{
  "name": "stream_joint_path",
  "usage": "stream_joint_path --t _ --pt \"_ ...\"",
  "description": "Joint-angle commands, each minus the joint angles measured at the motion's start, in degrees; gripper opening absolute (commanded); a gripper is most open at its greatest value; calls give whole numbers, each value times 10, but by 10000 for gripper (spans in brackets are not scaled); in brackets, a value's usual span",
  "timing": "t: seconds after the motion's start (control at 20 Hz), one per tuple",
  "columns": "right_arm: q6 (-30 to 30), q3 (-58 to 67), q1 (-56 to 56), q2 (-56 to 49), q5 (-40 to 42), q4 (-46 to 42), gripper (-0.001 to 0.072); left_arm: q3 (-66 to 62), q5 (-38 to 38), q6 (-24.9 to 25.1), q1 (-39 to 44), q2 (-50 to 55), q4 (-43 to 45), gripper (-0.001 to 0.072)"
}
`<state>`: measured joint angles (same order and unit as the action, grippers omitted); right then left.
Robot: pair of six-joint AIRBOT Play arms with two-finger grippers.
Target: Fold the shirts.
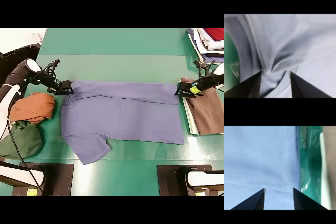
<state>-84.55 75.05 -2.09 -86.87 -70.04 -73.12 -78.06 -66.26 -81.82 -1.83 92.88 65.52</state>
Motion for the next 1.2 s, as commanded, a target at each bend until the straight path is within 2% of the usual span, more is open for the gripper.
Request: stream_joint_path --t 0.0,0.1,0.25,0.35,0.65,0.75,1.0,1.15 --pt "-1 -25 -14 50 -12 1 405 5 -39 -11 0 -25 16 408" --pt "1 -25 -29 93 -42 2 385 15 -63 -12 0 -75 59 409" --pt "8 -47 -37 160 -88 2 381 103 -94 -13 0 -179 98 409" --pt "16 -75 -36 197 -88 8 380 201 -88 -30 1 -257 95 408" --pt "43 -148 -36 248 -50 118 381 470 -69 -70 1 -443 15 409" --pt "43 -147 -36 248 -50 122 381 509 -67 -84 1 -458 3 409" --pt "43 -147 -36 249 -51 122 381 560 -40 -84 1 -459 -37 409" --pt "43 -147 -36 249 -51 122 381 588 12 -59 1 -459 -96 409"
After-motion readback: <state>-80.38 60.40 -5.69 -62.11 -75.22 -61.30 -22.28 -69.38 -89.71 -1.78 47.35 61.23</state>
